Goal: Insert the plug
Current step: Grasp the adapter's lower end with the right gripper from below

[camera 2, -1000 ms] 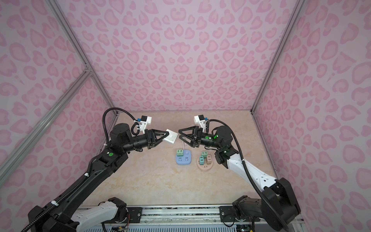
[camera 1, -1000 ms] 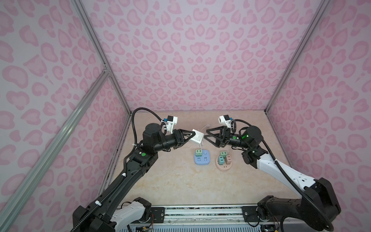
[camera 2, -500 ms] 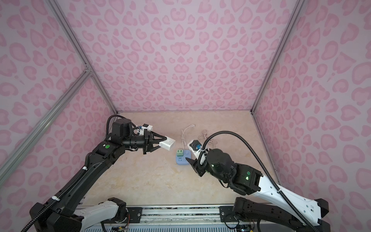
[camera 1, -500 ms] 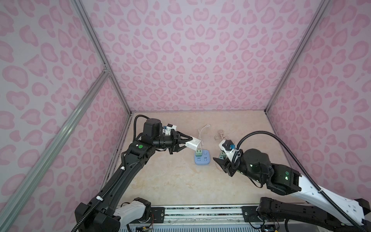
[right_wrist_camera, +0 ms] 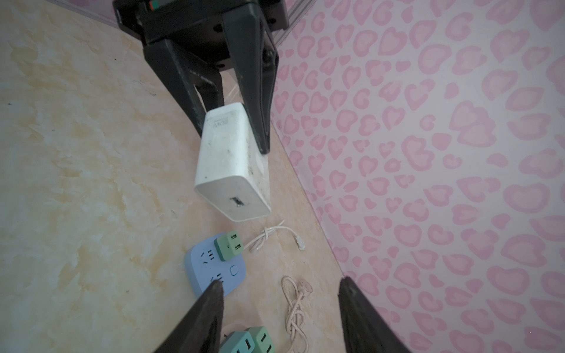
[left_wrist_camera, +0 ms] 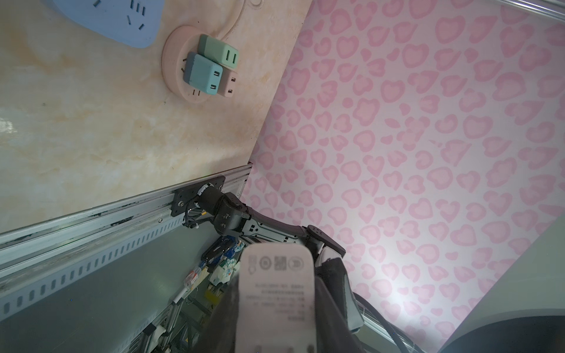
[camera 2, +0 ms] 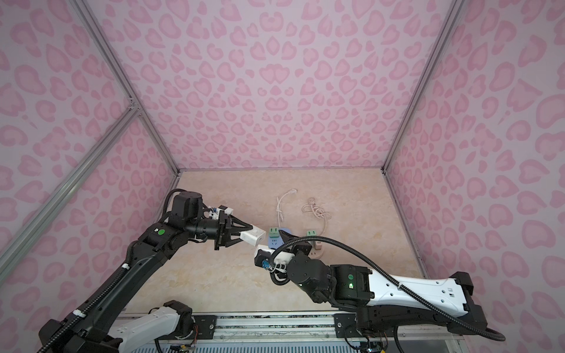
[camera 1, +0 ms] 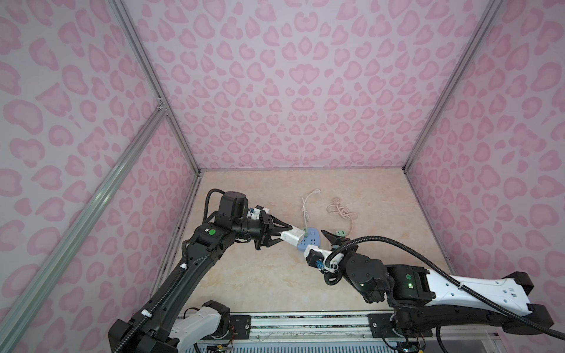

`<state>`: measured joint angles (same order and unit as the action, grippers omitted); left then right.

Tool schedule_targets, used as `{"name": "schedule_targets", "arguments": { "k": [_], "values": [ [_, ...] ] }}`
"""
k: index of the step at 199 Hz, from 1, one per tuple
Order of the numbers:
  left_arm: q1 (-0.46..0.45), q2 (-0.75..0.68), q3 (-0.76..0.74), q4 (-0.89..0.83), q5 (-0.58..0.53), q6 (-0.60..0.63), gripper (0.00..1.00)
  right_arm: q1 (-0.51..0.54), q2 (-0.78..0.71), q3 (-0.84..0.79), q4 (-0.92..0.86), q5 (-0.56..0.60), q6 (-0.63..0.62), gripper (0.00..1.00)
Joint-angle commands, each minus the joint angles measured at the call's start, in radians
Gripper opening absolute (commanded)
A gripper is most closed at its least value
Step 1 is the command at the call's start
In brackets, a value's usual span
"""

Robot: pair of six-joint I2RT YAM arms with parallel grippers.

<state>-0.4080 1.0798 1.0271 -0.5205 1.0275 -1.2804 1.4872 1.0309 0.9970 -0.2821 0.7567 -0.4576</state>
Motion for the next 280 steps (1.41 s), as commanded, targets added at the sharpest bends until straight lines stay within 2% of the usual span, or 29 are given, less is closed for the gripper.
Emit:
{"name": "schedule_targets", "arguments": {
  "k": [1,23,60,93,155,213,280],
  "values": [
    [0.000,-0.006,0.004,0.072,0.041,-0.012,0.03,0.001,0.041,0.030,-0.008,-0.070,0.003,0.58],
    [-0.004,-0.007,0.000,0.092,0.050,-0.019,0.03,0.002,0.065,0.041,-0.009,-0.132,0.021,0.58],
    [-0.011,-0.016,-0.018,0.142,0.062,-0.049,0.03,-0.002,0.102,0.039,0.048,-0.130,0.027,0.59],
    [-0.014,-0.026,-0.018,0.140,0.062,-0.047,0.02,-0.046,0.117,0.018,0.130,-0.136,0.023,0.58],
    [-0.029,-0.034,-0.032,0.143,0.067,-0.044,0.02,-0.089,0.160,0.042,0.147,-0.183,0.030,0.54],
    [-0.029,-0.022,-0.055,0.143,0.059,-0.027,0.02,-0.095,0.162,0.049,0.165,-0.070,0.010,0.53],
    [-0.029,-0.014,-0.027,0.112,0.053,-0.006,0.02,-0.094,0.137,0.043,0.151,-0.063,0.009,0.54]
  ]
}}
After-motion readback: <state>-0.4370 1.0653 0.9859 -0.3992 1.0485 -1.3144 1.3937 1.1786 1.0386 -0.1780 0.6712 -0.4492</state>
